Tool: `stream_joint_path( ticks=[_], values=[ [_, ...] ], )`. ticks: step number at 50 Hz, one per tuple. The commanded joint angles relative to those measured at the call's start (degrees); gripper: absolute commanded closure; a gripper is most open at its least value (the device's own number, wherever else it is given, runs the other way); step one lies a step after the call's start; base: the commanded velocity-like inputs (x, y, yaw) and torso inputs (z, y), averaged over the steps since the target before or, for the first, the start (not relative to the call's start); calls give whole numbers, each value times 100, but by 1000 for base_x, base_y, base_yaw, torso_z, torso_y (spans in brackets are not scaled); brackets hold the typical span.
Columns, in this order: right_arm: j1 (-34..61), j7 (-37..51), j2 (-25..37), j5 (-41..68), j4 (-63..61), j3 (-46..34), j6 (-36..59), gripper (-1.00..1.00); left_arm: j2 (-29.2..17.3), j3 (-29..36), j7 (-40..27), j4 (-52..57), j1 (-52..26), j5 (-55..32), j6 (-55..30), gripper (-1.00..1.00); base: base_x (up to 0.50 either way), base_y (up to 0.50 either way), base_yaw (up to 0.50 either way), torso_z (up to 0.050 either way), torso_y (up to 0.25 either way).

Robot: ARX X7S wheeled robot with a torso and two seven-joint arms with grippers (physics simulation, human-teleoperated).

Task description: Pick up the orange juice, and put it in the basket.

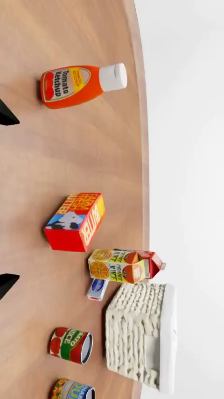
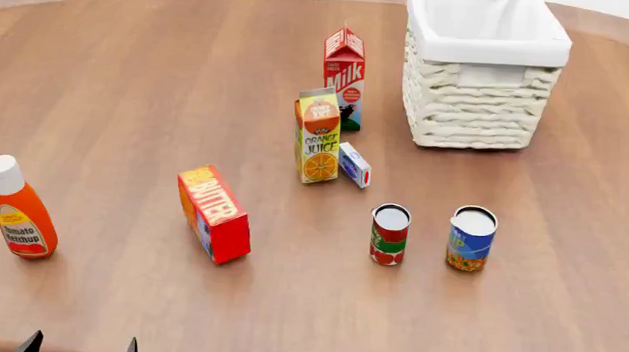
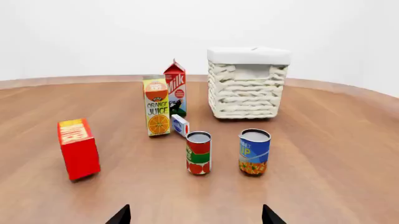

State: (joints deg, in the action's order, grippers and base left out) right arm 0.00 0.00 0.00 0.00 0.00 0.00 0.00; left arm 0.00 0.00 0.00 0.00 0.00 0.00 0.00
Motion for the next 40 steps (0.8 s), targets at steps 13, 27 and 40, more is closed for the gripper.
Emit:
stream_joint_path(
  ticks=[13,27,40],
  values=[
    [93,585,566,488,-248,-636,179,-100,-281,327,-327,-4,-8,-281,12,-100,53,0,0,0,0],
    [103,607,650,743,-435,-680,303,-100,-403,471,-469,-8,-17,-403,24,-100,224,0,0,0,0],
    [142,655,704,827,-452,-771,307,-100,-488,571,-568,-12,-25,-488,35,-100,244,0,0,0,0]
  ],
)
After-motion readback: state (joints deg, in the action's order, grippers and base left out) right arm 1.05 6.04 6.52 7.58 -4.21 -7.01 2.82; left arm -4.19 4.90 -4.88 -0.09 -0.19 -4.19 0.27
